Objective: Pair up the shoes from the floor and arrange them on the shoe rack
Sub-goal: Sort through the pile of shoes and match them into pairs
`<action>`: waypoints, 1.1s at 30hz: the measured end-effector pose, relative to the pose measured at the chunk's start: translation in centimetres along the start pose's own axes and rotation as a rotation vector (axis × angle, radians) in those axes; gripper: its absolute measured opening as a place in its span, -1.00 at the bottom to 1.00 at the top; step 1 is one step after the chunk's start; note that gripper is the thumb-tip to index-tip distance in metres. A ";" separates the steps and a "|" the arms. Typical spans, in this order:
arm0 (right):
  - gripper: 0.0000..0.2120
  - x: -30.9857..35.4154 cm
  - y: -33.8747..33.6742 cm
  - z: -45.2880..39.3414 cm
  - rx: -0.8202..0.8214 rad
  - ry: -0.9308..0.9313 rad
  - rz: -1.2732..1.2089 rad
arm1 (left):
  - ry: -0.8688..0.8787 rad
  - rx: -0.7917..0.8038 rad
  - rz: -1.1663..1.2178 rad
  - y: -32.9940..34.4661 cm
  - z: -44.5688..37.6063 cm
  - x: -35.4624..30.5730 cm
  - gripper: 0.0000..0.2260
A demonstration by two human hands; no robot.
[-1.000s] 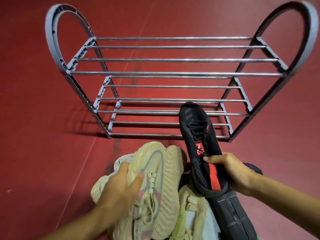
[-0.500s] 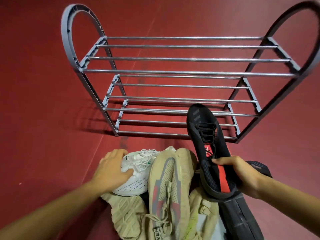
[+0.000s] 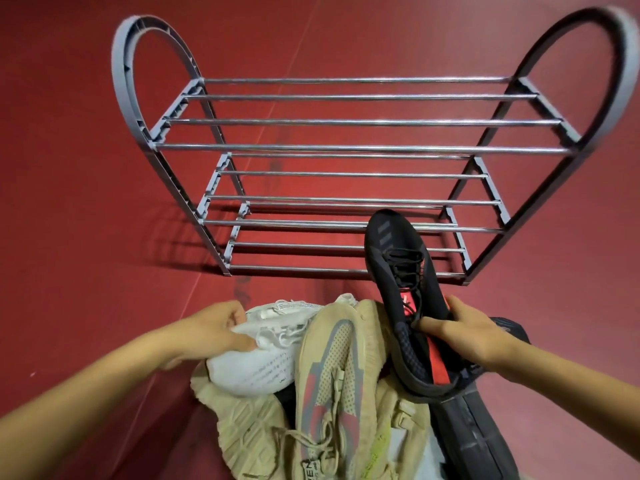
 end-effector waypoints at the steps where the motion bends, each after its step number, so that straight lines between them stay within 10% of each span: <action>1: -0.67 0.0 -0.4 0.0 -0.023 0.004 0.046 | 0.020 -0.075 0.043 -1.1 0.6 -1.0 -0.77; 11: -0.70 -0.2 -0.8 0.6 0.335 0.103 0.499 | 0.364 -0.664 0.328 -11.9 10.8 -7.4 -0.80; 17: -0.51 -1.4 1.4 2.7 0.624 0.294 0.578 | 0.267 -0.227 0.818 -6.5 7.5 -5.1 -0.61; 20: -0.44 3.4 -0.7 3.2 0.331 0.047 0.724 | 0.203 0.021 0.822 -1.7 4.8 -5.8 -0.60; 22: -0.37 7.3 -2.9 2.7 0.039 -0.183 0.473 | 0.185 0.121 0.806 0.4 2.8 -6.5 -0.70; 25: -0.36 8.3 1.9 1.6 0.429 -0.172 -0.047 | 0.131 0.202 0.842 2.7 0.1 -7.2 -0.55; 30: -0.70 6.7 5.8 1.7 0.556 -0.265 0.149 | 0.196 0.047 0.983 1.8 -3.8 -5.9 -0.56; 33: -0.80 4.8 4.5 1.1 0.438 -0.239 -0.114 | -0.014 -0.255 0.501 -0.8 -6.0 0.2 -0.55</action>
Point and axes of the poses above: each hand's wrist, its own z-axis away from the middle knuckle, its own y-axis out of the palm, x = y × z, the point moved 8 cm from there along -z, towards the middle knuckle, and after that the axes turned 12 degrees about x, right-handed, at the moved point
